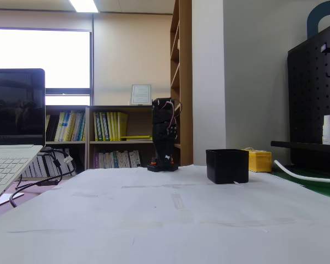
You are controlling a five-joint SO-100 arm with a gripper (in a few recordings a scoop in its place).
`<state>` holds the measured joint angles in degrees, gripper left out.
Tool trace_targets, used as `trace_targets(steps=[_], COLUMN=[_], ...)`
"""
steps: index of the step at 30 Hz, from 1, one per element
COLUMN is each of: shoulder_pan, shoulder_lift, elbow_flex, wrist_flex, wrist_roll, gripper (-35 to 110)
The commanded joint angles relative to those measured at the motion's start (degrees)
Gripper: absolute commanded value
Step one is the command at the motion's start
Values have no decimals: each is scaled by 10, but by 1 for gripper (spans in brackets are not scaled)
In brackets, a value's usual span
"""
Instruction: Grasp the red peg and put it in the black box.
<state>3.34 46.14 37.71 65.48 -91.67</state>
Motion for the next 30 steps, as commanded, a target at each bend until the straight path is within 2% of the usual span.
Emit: trace_targets(steps=[1, 5, 10, 21, 25, 28, 30], shoulder_pan=[11, 4, 33, 75, 62, 48, 26], shoulder_lift=[-120, -163, -278, -397, -469, -538, -585], elbow_flex=[-55, -116, -246, -401, -410, -410, -410], wrist_flex=[7, 11, -36, -82, -11, 113, 156], wrist_roll=[-11, -3, -33, -40, -23, -44, 12], gripper=[0, 0, 0, 0, 0, 0, 0])
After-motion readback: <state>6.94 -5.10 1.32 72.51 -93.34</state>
